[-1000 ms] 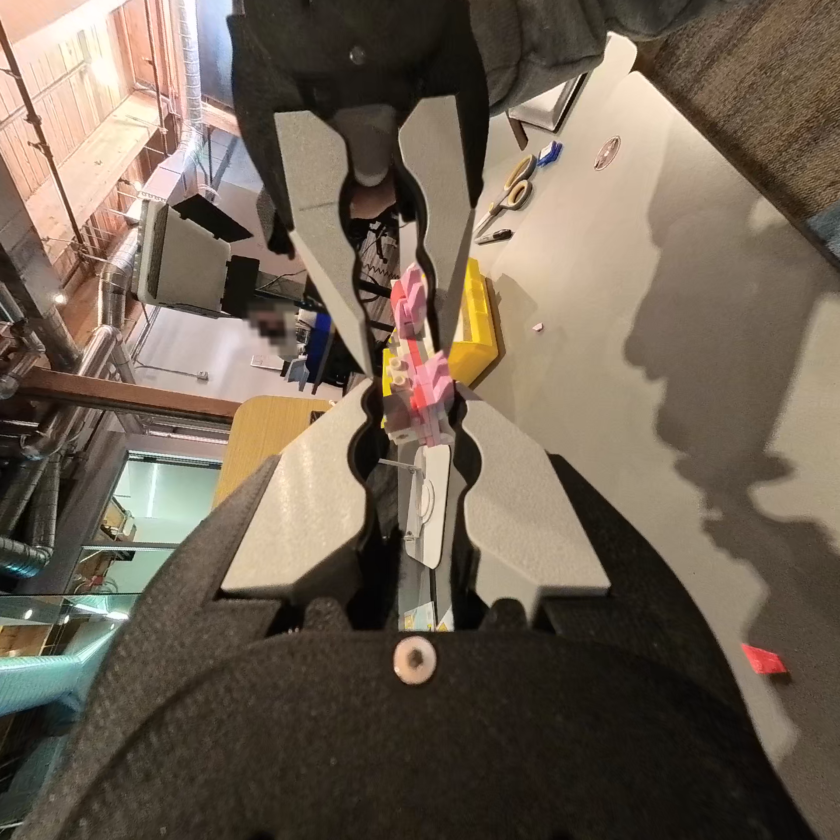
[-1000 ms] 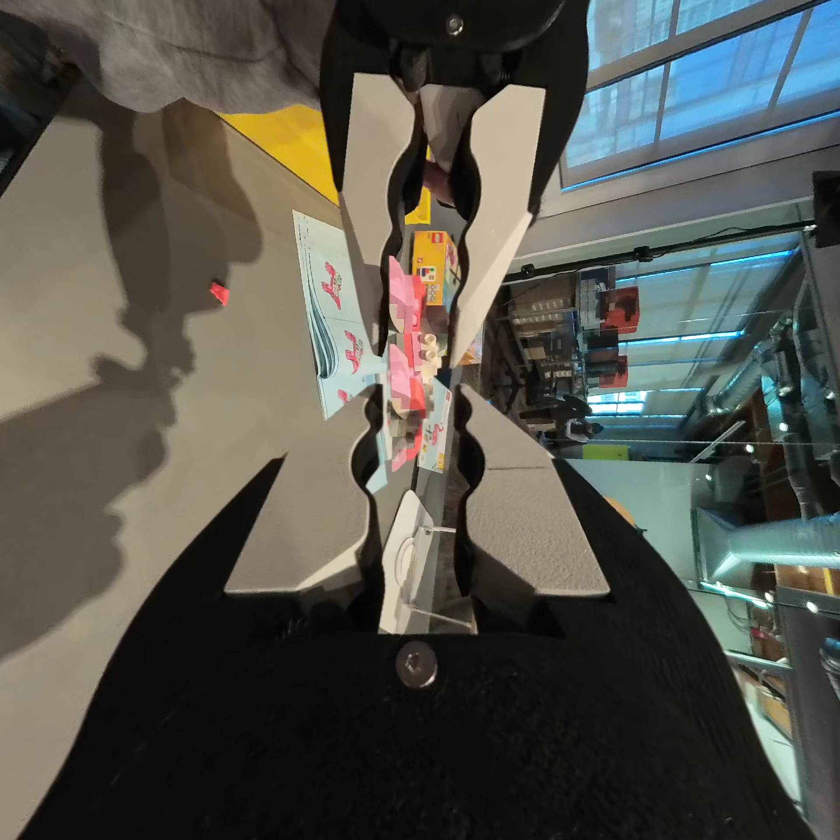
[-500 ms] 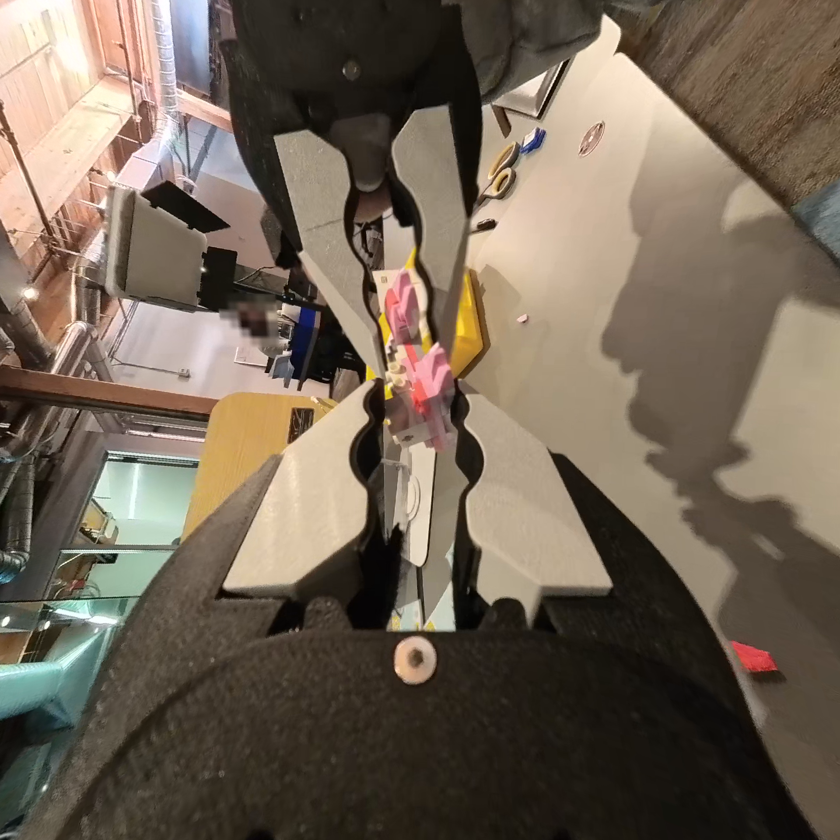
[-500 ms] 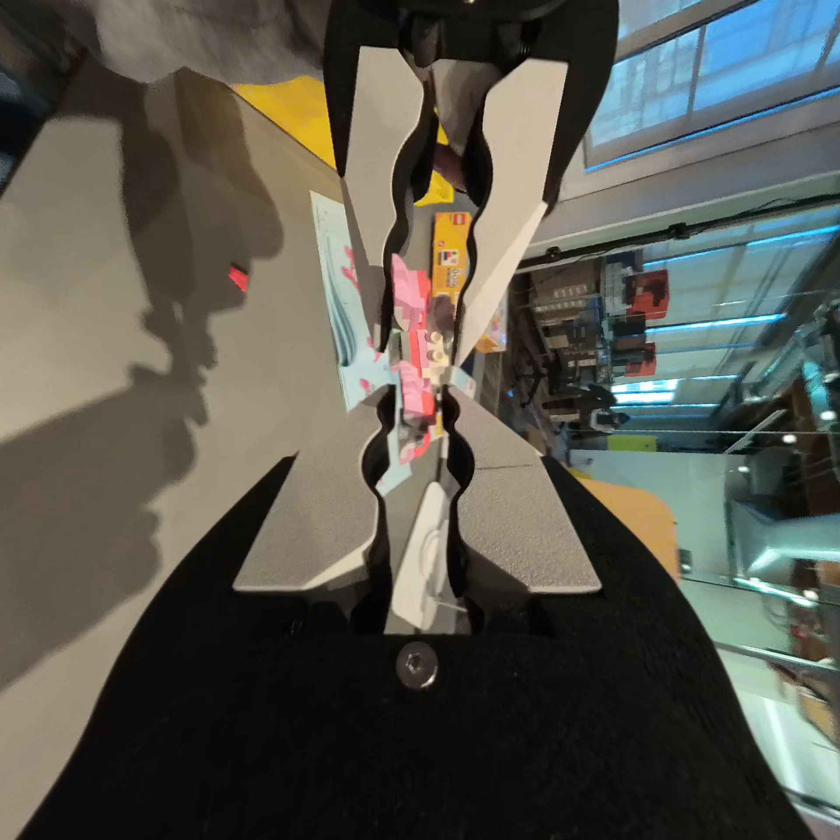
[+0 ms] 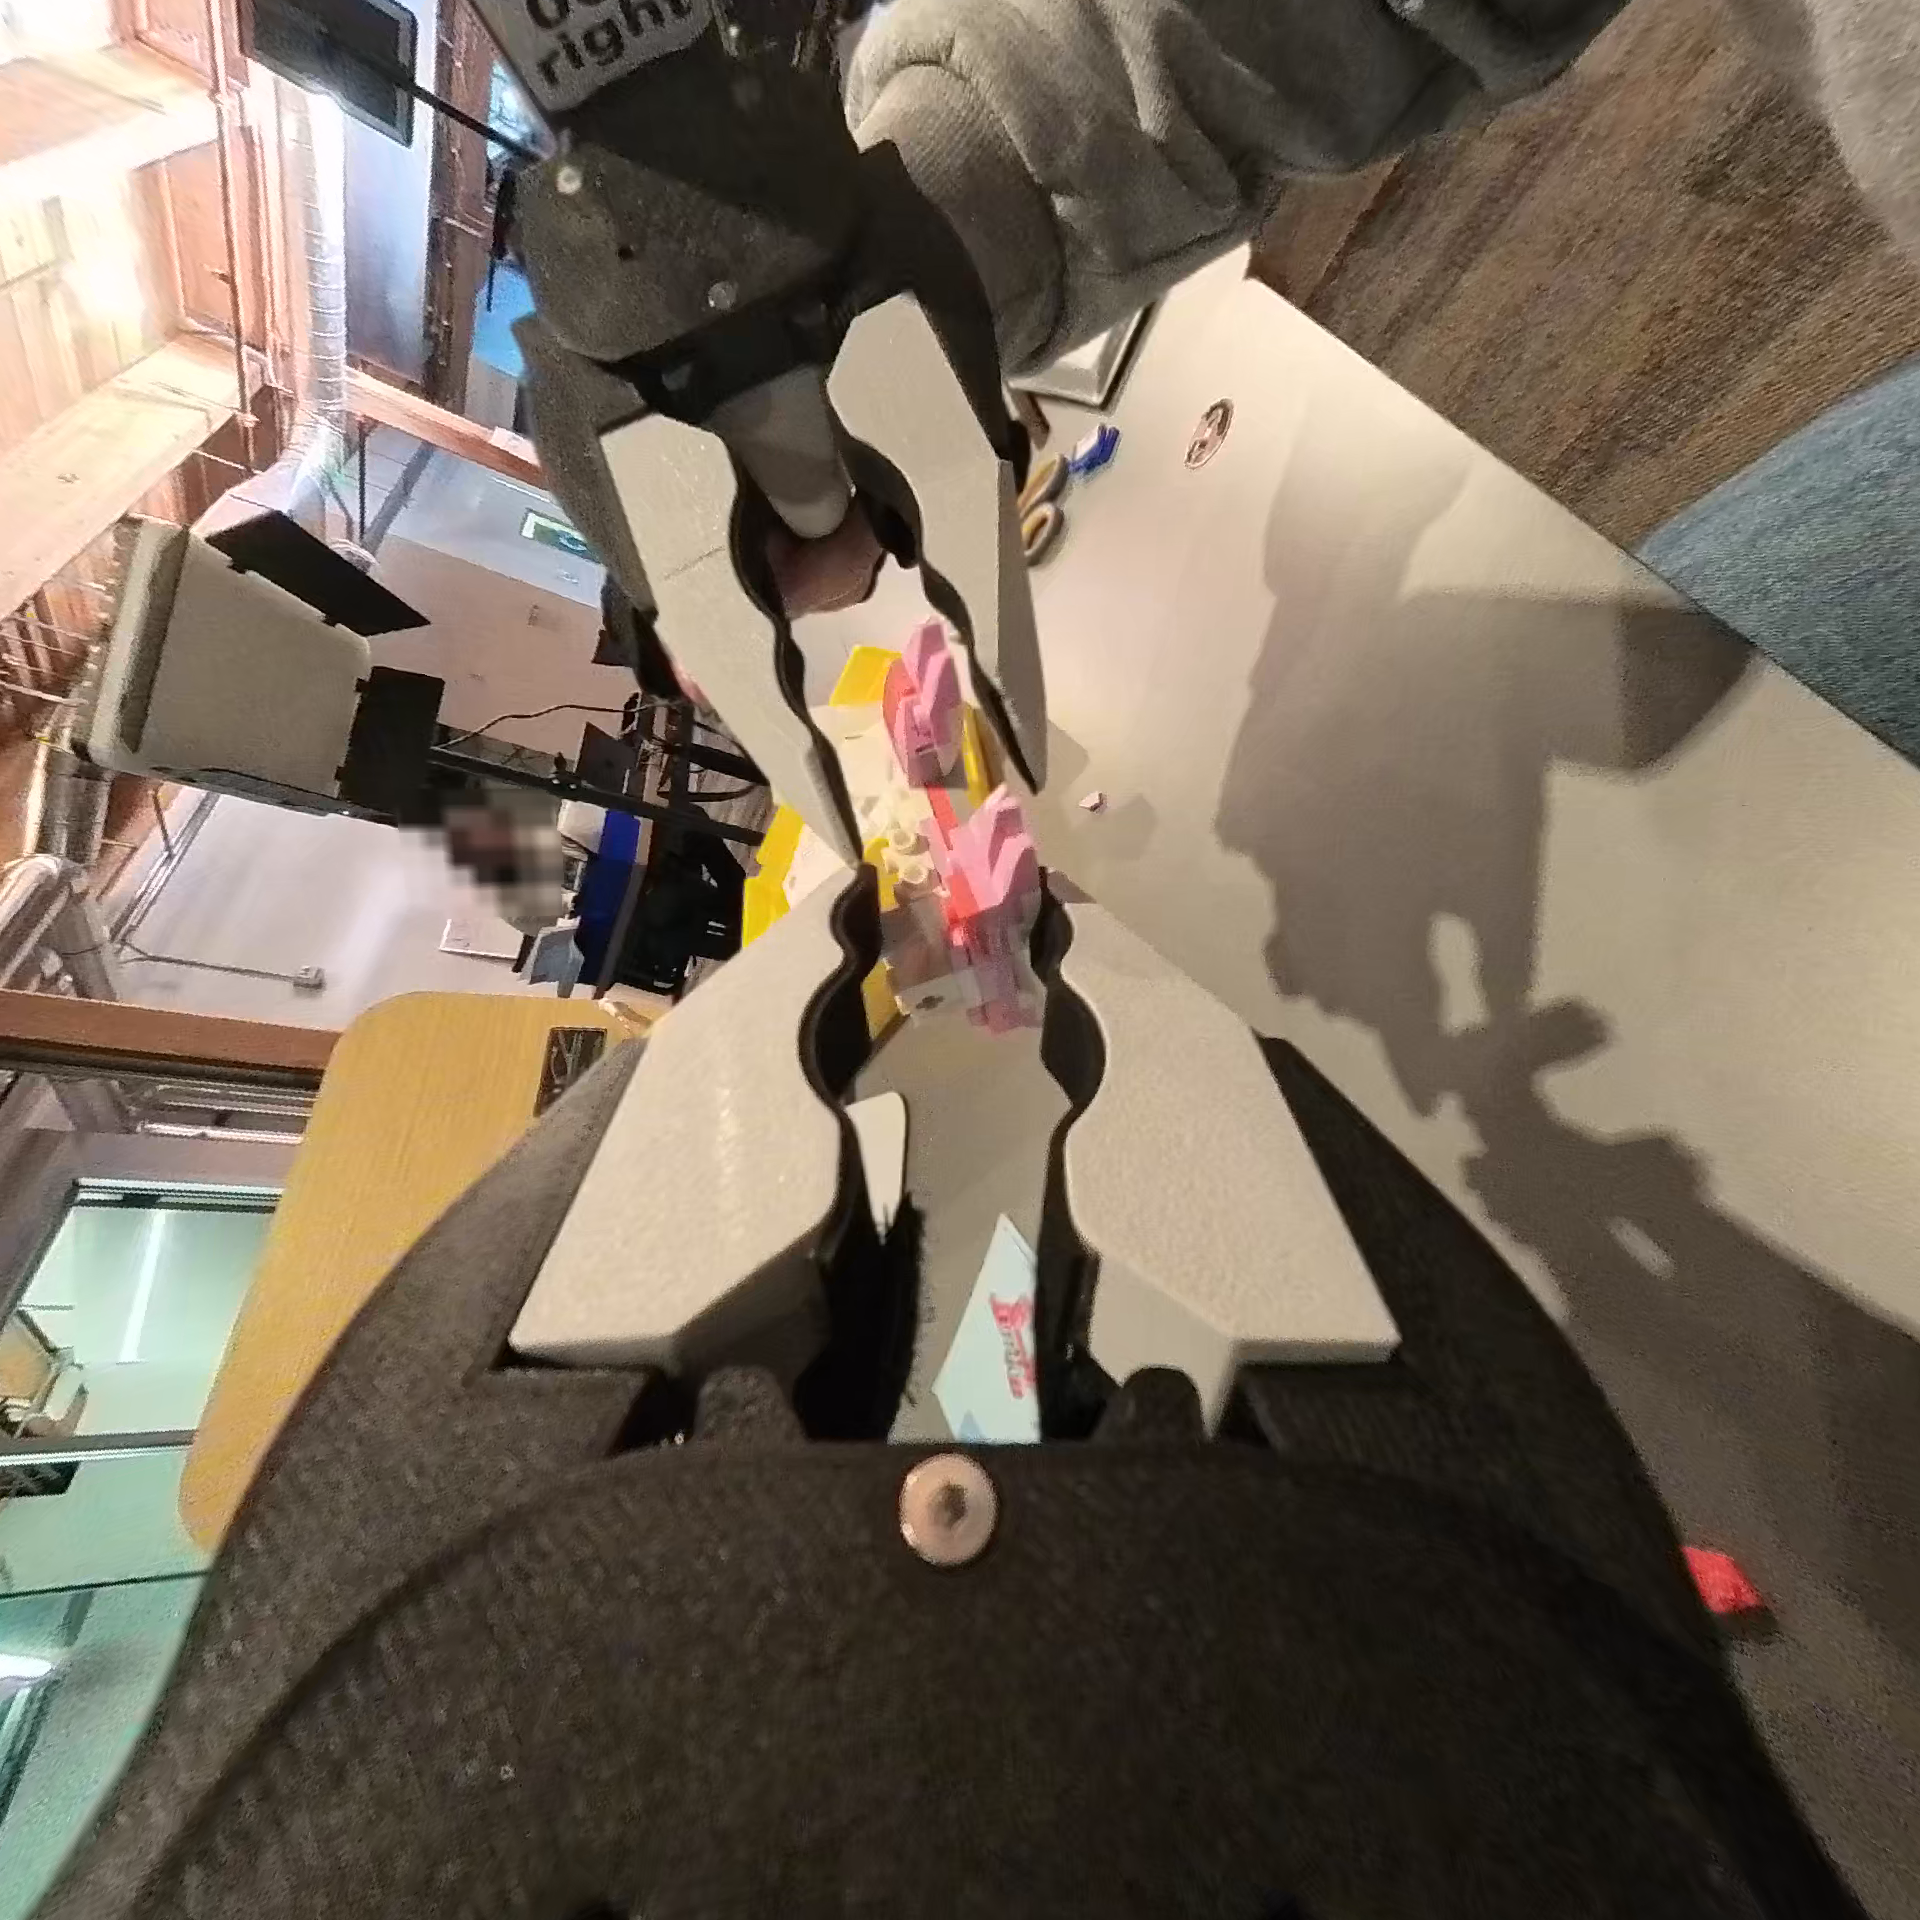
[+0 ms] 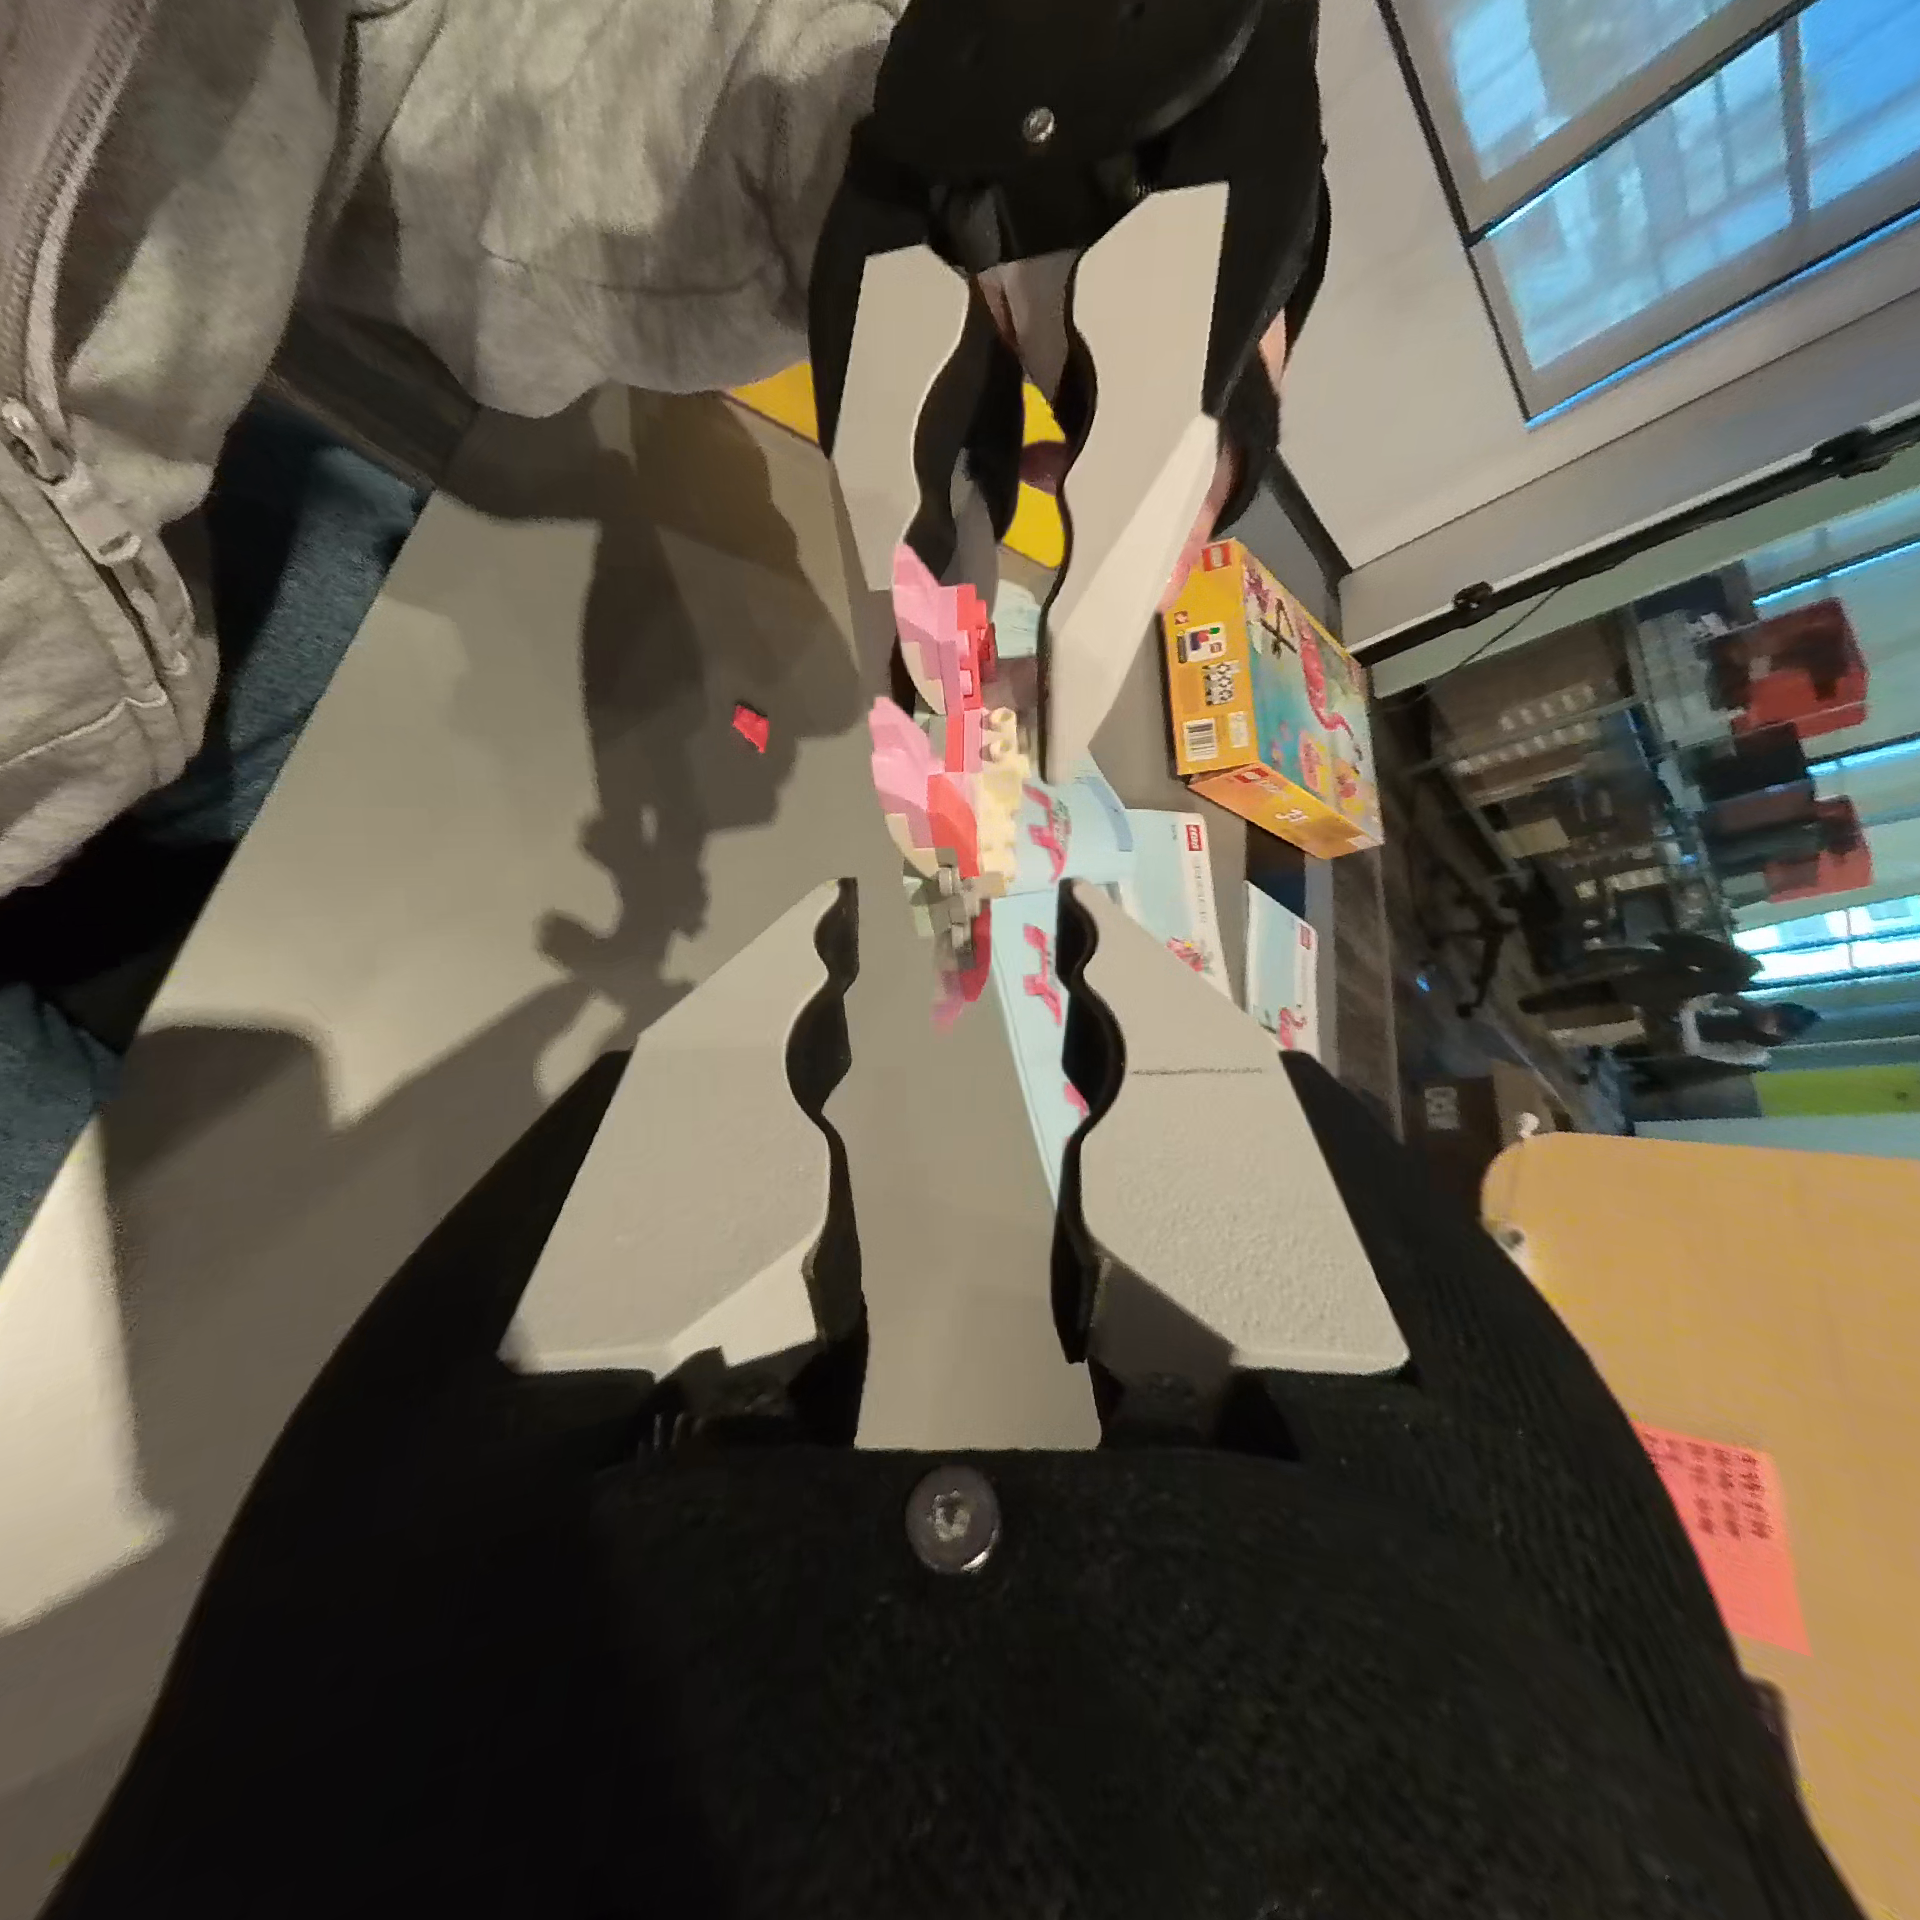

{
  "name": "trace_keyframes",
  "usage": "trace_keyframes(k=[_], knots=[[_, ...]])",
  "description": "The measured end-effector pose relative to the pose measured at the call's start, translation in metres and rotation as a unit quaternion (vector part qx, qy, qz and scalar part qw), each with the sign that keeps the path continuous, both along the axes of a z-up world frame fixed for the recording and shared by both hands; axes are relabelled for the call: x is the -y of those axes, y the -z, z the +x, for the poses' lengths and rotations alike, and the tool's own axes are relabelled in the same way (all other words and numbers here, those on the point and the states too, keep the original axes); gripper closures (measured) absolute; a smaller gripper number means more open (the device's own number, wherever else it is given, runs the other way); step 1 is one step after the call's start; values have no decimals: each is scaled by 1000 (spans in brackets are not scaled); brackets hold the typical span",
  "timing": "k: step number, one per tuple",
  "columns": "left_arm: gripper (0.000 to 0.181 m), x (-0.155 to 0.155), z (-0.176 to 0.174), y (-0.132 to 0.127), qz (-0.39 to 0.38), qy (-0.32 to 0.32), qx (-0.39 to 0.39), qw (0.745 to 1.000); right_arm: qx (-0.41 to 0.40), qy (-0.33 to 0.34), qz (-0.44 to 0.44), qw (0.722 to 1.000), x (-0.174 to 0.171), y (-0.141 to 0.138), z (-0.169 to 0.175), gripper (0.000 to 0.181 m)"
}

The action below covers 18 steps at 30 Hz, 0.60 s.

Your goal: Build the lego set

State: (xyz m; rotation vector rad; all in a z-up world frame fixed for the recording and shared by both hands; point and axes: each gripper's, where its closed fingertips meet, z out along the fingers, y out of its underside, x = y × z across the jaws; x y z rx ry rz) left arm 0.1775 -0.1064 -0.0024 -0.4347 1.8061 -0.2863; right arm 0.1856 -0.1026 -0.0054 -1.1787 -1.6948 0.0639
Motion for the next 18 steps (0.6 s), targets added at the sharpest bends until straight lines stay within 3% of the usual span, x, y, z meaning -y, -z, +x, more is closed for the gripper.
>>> trace_keyframes(k=[6, 10, 14, 18], knots=[[153, -8, 6, 18, -39, -9, -16, 999, -17, -10, -7, 1000, -5, 12, 1, 164], [153, -31, 10, 36, -118, -75, 5, 990, -10, 32, 24, 999, -26, 29, 13, 168], [154, -53, -4, 64, -215, -159, 28, 963, 55, 93, 72, 991, -54, 82, 34, 169], [152, -71, -25, 83, -259, -227, 87, 935, 140, 135, 128, 973, -74, 139, 54, 168]])
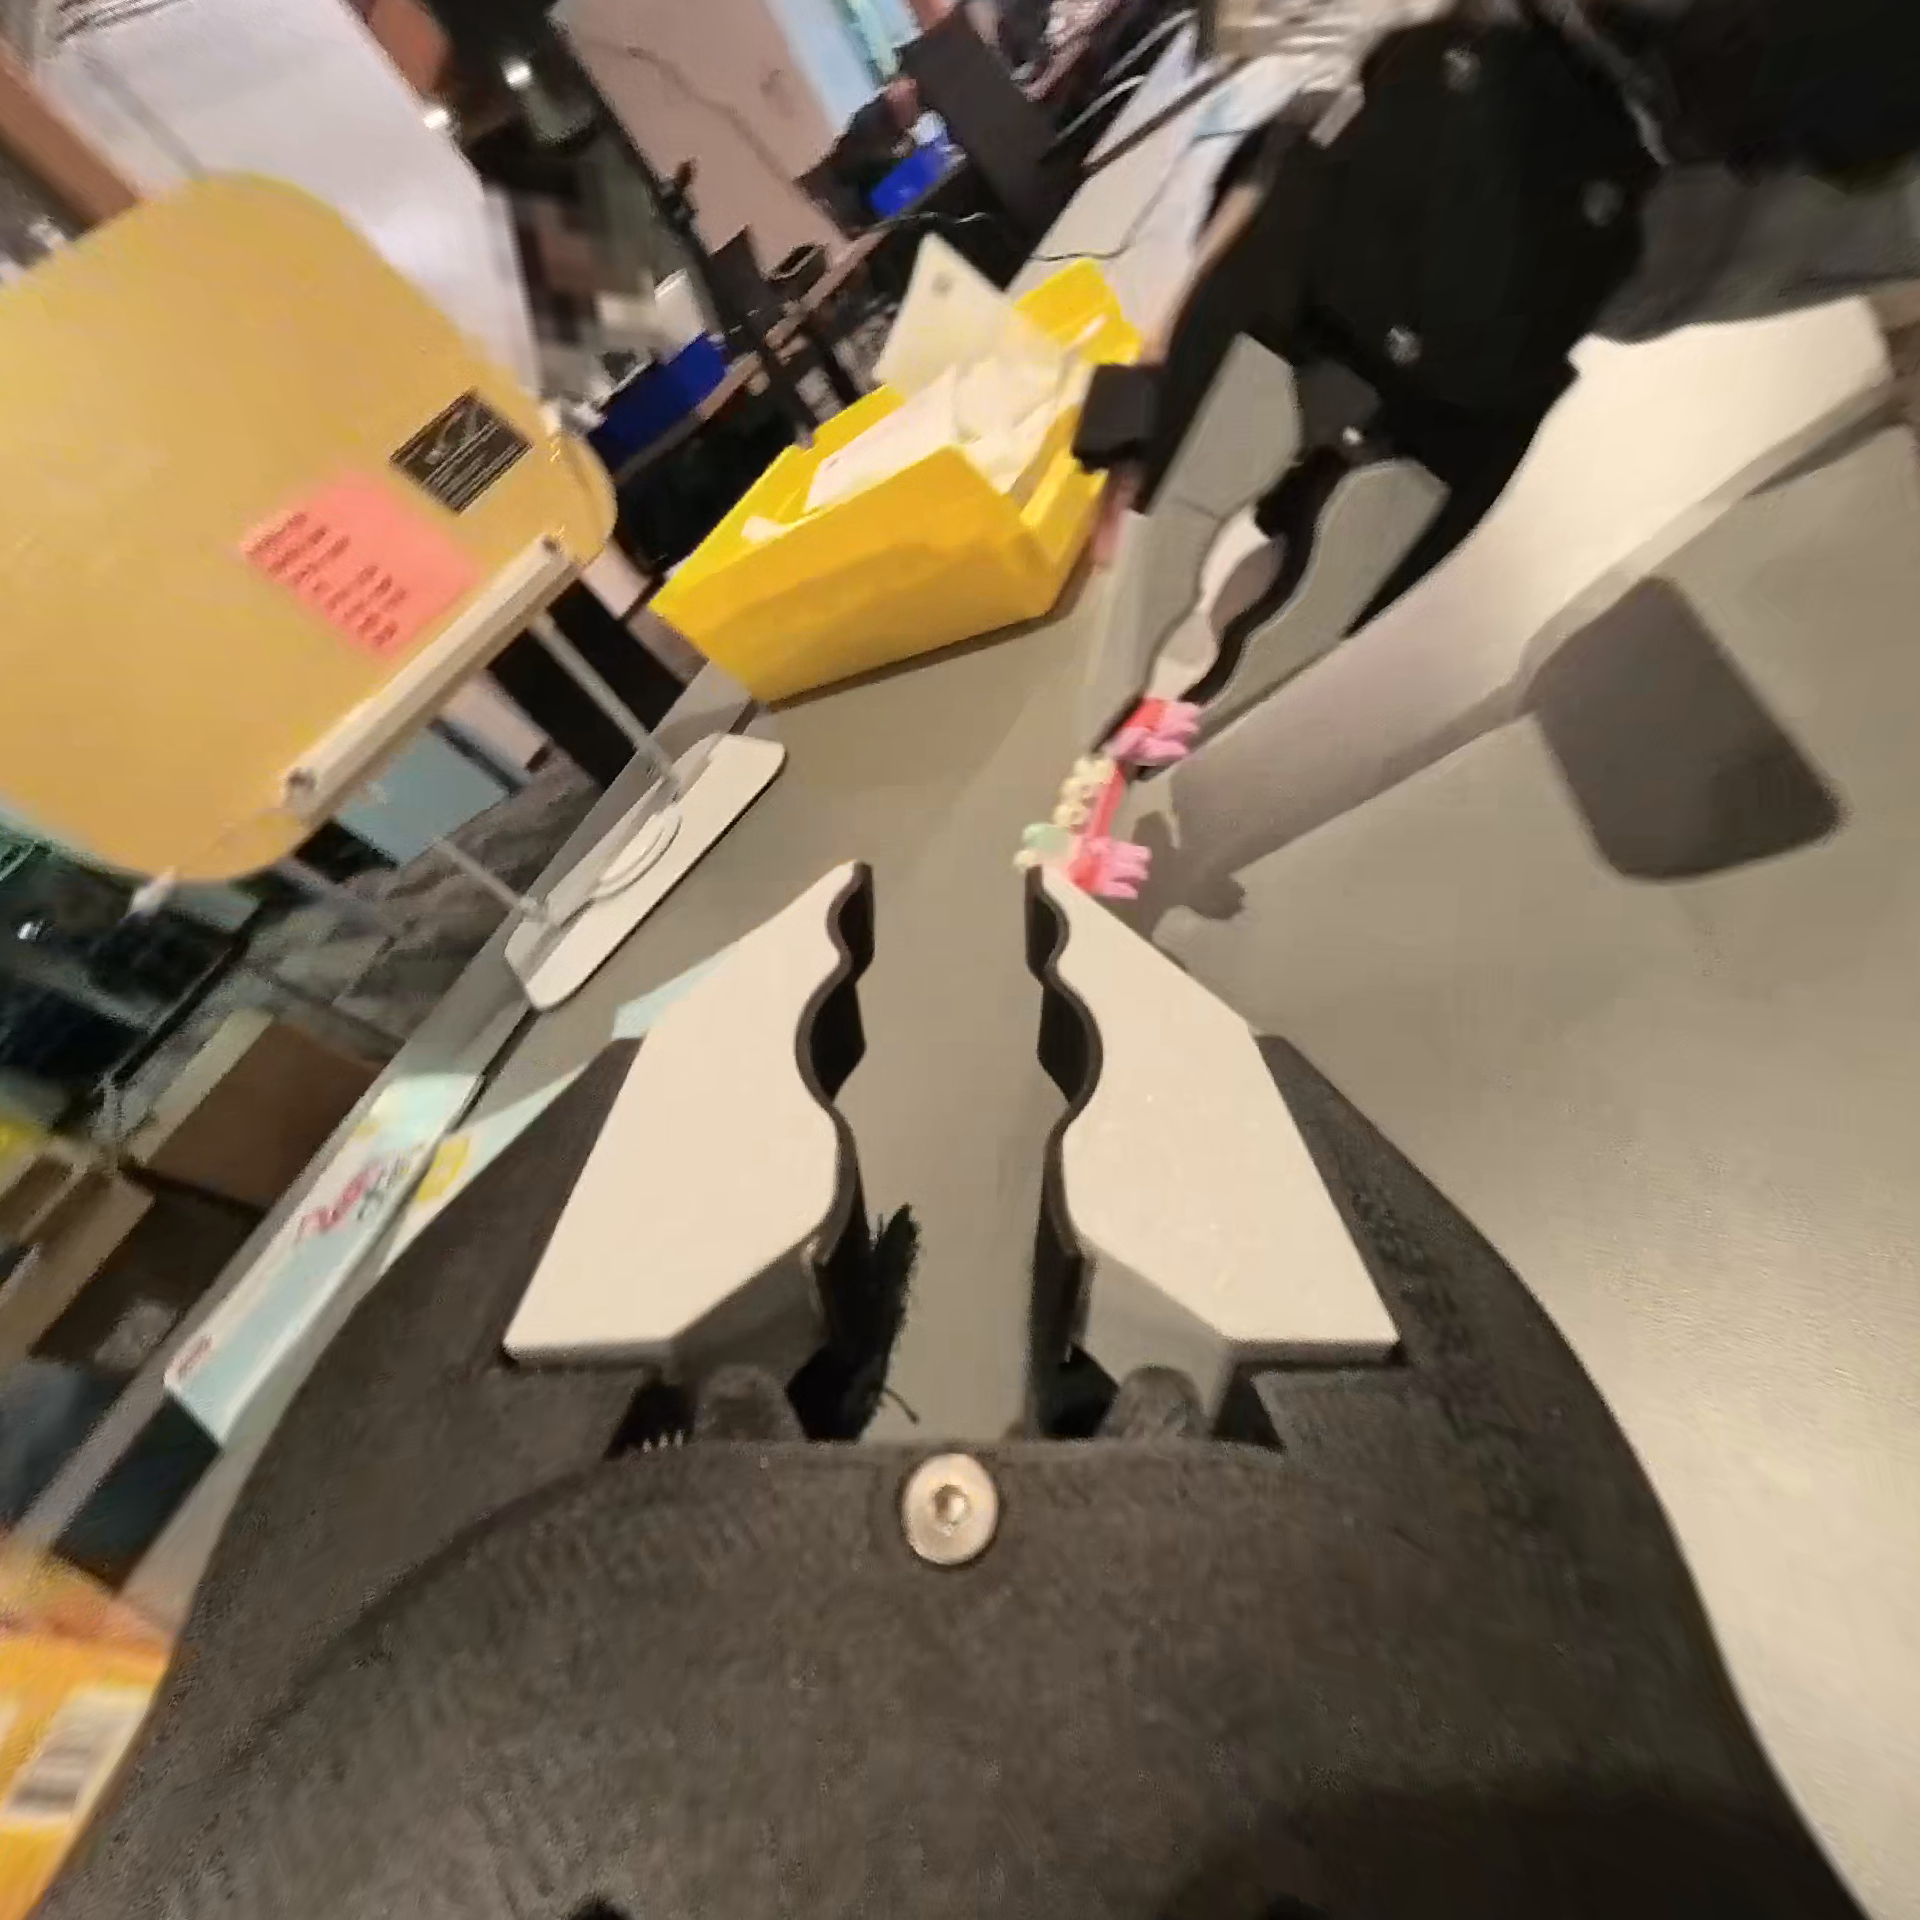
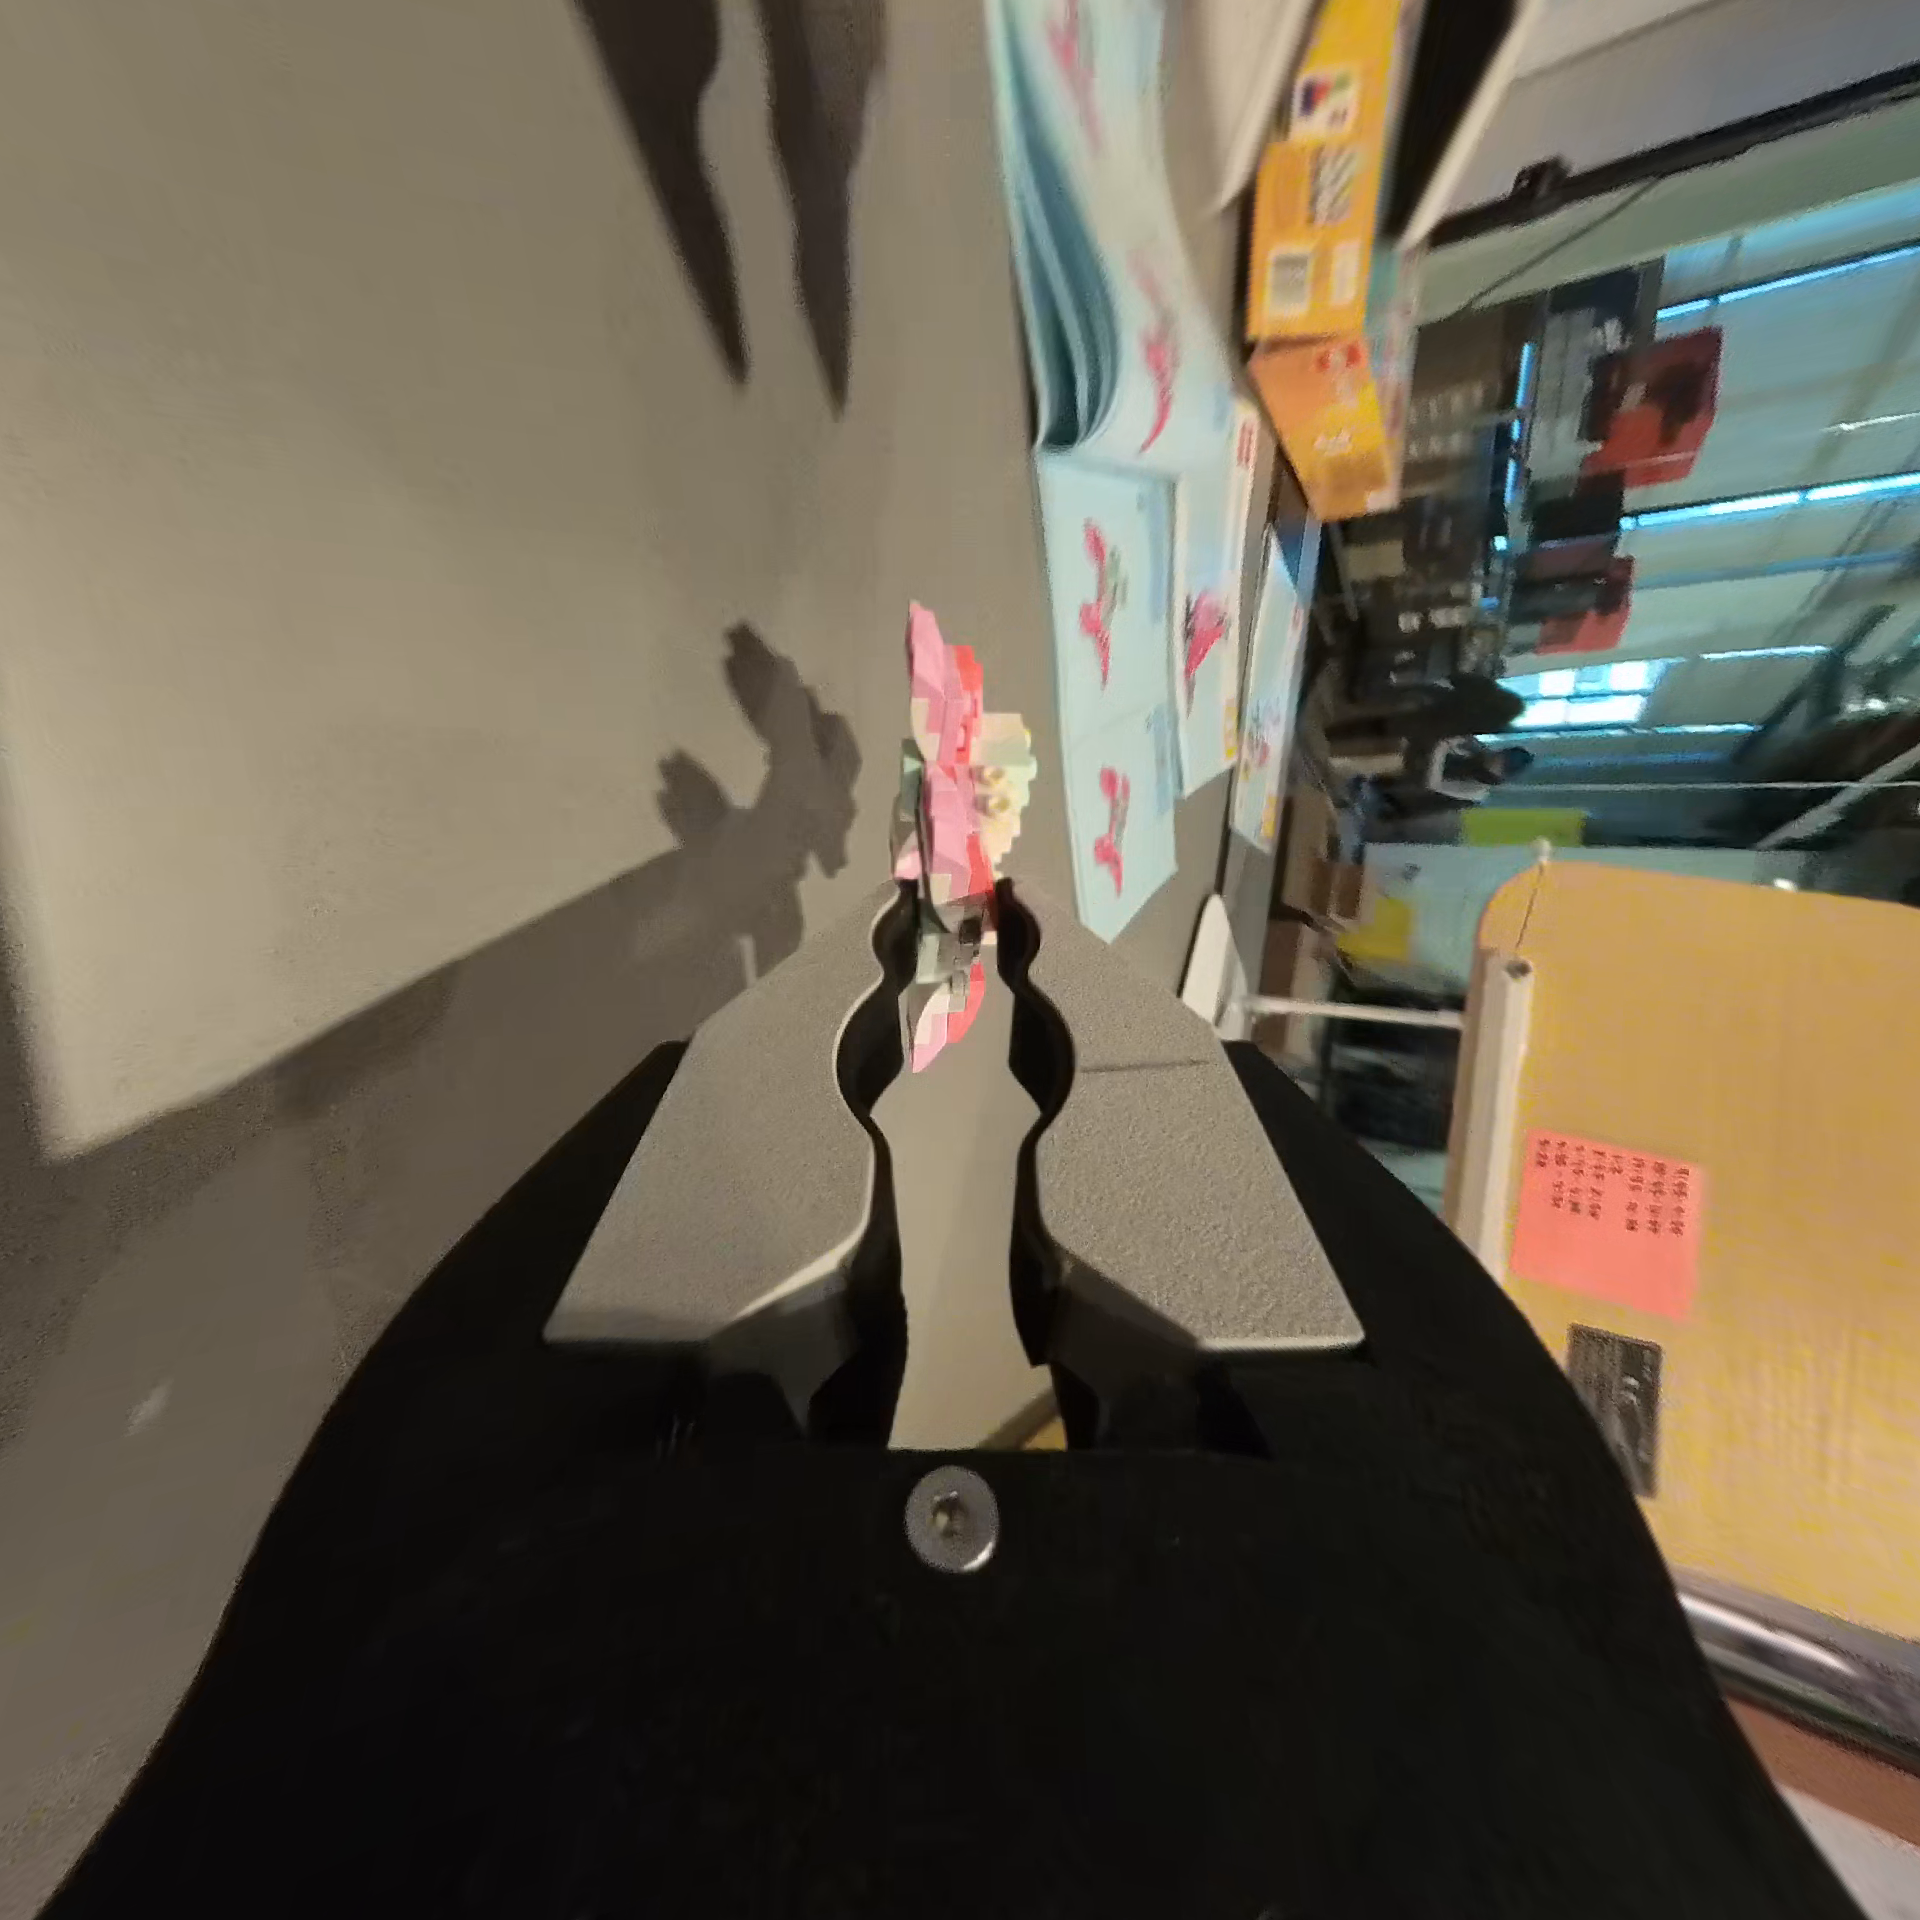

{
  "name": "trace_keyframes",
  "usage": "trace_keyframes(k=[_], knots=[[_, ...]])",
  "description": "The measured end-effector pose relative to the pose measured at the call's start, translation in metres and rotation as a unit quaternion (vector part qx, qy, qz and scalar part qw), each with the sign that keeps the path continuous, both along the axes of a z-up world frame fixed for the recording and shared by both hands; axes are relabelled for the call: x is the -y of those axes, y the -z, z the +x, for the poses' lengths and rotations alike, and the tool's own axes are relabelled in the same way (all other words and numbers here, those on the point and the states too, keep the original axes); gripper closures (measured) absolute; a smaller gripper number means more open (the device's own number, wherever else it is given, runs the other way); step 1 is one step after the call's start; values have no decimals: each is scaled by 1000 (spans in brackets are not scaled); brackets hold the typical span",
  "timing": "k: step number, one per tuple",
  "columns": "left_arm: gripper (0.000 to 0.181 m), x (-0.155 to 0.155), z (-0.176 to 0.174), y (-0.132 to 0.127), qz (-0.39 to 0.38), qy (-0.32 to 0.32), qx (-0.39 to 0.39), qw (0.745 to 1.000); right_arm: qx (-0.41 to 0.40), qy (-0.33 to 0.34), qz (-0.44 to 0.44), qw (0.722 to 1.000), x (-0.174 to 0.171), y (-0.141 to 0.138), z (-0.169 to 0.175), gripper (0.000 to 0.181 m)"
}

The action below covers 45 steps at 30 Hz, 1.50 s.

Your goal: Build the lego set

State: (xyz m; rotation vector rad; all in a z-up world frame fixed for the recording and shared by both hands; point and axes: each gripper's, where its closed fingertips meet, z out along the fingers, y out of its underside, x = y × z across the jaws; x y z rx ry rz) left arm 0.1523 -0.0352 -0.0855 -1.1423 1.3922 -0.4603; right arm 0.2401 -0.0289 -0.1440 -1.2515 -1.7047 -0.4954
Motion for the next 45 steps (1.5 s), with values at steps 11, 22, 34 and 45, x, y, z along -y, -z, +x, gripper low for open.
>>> trace_keyframes(k=[11, 22, 34, 45], knots=[[160, -3, -24, 22, -115, -61, 65, 989, 40, 56, 7, 998, -14, 25, 3, 154], [154, -20, -44, 0, -33, -125, 152, 980, -262, 52, -200, 943, 4, -33, -11, 122], [138, -30, -73, -27, 68, -192, 230, 952, -559, 143, 197, 792, -63, -114, 86, 129], [132, -37, -73, -24, 81, -209, 217, 950, -570, 204, 169, 778, -86, -80, 111, 92]])
